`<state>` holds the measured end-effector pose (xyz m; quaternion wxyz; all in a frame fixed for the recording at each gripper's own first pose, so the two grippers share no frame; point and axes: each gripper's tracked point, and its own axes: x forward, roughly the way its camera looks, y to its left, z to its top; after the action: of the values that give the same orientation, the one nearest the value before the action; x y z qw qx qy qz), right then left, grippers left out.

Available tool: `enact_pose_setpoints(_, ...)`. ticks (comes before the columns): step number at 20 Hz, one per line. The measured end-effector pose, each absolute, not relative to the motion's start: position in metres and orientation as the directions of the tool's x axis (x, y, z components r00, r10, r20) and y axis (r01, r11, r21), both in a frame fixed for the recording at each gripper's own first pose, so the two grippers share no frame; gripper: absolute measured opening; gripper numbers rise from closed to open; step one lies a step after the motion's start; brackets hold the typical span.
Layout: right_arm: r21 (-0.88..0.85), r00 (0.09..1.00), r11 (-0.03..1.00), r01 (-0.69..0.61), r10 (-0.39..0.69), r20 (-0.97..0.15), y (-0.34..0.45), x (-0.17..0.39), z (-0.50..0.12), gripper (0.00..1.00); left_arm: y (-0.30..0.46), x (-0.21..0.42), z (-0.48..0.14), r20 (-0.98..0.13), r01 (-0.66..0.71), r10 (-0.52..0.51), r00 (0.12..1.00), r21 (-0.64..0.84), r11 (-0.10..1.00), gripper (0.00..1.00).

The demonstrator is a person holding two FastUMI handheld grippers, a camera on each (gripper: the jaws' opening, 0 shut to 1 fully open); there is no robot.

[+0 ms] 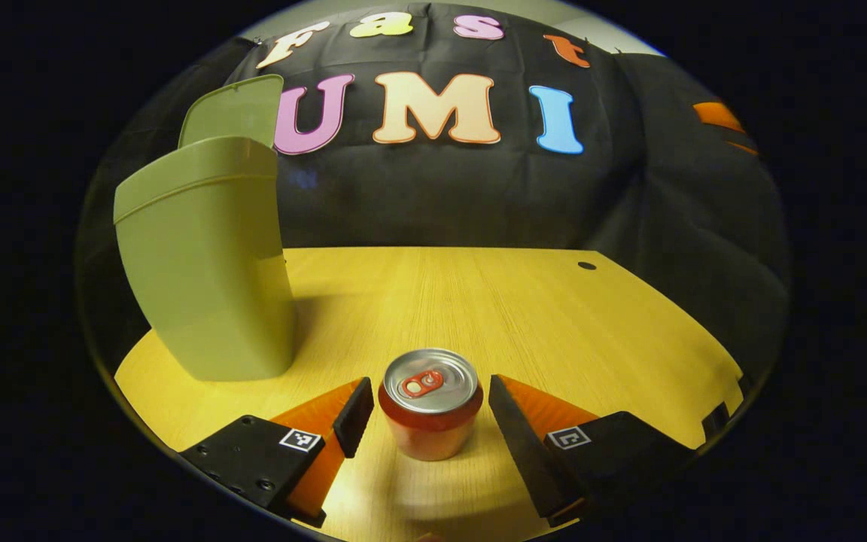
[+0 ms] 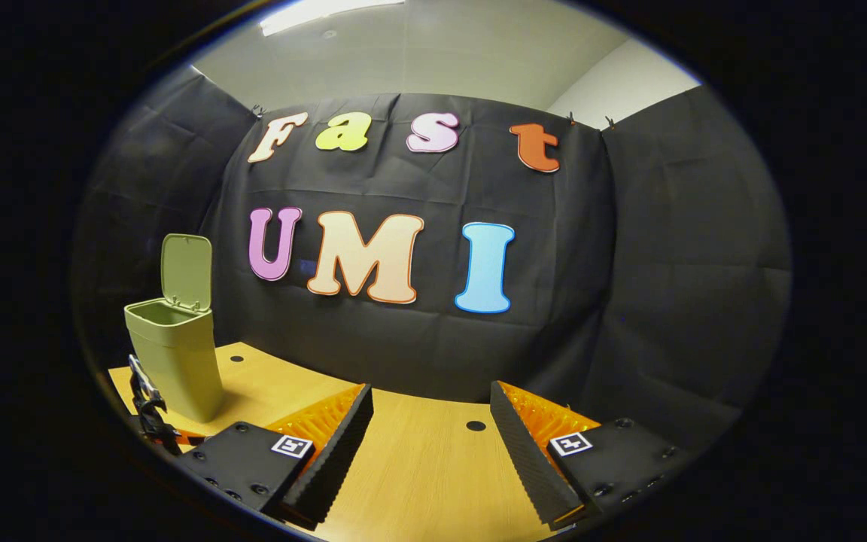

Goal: Press the lid of the desktop garbage bin to open it, pick up the crumpled paper on the desktop and throw it into the bin, then pick up the pop can on the desktop and drop it into the bin, and finally close the garbage bin lid.

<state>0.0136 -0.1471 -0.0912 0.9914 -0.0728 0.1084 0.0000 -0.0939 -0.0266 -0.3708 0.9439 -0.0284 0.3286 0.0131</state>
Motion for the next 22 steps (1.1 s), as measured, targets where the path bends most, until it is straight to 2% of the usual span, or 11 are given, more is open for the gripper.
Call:
enact_pose_setpoints(4, -0.153, 0.974, 0.988, -0.02, -0.015, -0.227, -0.142, 0.009, -0.096, 0.98, -0.025, -0.095, -0.378, -0.633, -0.016, -0.002, 0.774, -0.023, 1.0, 0.92)
enact_pose_setpoints(5, -0.155, 0.974, 0.988, -0.021, -0.015, -0.228, -0.14, 0.008, -0.098, 0.98, -0.025, -0.095, -0.375, -0.637, -0.016, -0.003, 0.771, -0.025, 1.0, 0.76)
enact_pose_setpoints(14, -0.099, 0.976, 0.995, -0.03, 0.007, -0.219, -0.106, 0.006, -0.108, 0.98, -0.009, -0.039, -0.279, -0.493, 0.056, -0.052, 0.868, -0.006, 0.998, 0.76)
enact_pose_setpoints(22, -0.027, 0.978, 1.0, -0.006, 0.0, -0.21, -0.091, 0.004, -0.113, 0.98, 0.023, 0.02, -0.178, -0.342, 0.042, -0.047, 0.939, -0.021, 0.999, 0.76)
